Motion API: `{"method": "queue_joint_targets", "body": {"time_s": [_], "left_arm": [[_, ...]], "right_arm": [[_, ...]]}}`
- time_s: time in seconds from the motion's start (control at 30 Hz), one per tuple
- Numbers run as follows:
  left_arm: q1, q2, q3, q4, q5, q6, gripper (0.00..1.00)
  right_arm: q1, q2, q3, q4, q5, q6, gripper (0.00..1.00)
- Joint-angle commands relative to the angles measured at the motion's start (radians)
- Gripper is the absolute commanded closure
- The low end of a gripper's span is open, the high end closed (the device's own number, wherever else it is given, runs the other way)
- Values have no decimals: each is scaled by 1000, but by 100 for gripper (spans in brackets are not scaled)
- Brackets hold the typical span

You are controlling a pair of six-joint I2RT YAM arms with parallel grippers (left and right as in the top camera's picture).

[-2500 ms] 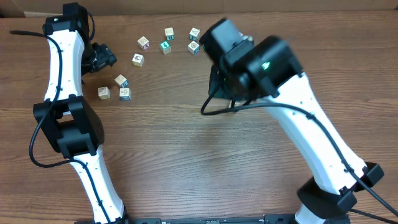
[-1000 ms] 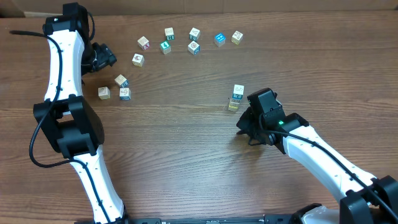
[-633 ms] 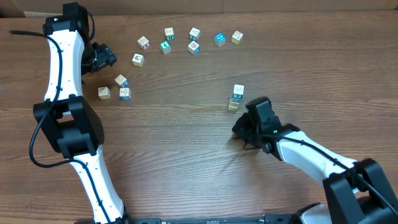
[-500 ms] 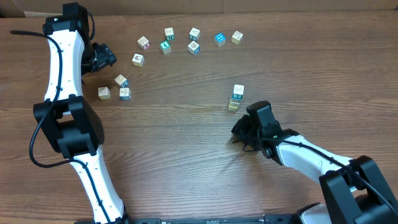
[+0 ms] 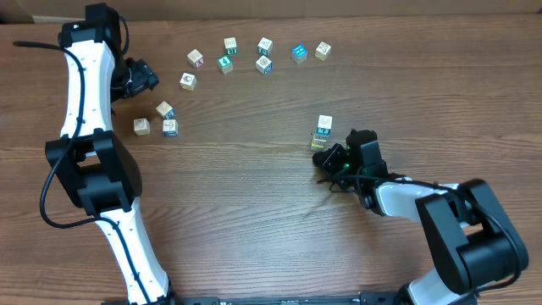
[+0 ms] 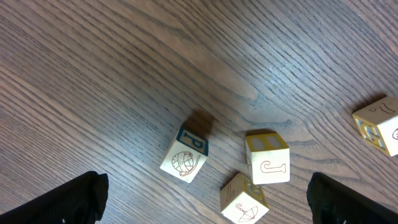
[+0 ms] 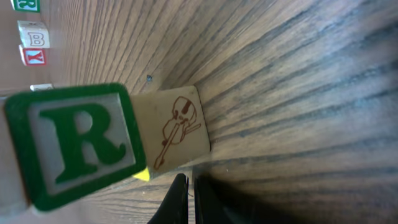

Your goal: Form a tower

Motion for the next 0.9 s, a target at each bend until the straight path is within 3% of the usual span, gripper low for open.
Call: {"method": "queue_joint_targets", "body": {"time_s": [0.0, 0.87], "left_arm": [[-5, 11, 20, -2, -5, 23, 0], [-5, 11, 20, -2, -5, 23, 1]], "right_arm": [[-33, 60, -26, -32, -39, 1, 96], [-61, 59, -25, -6, 8, 49, 96]]}}
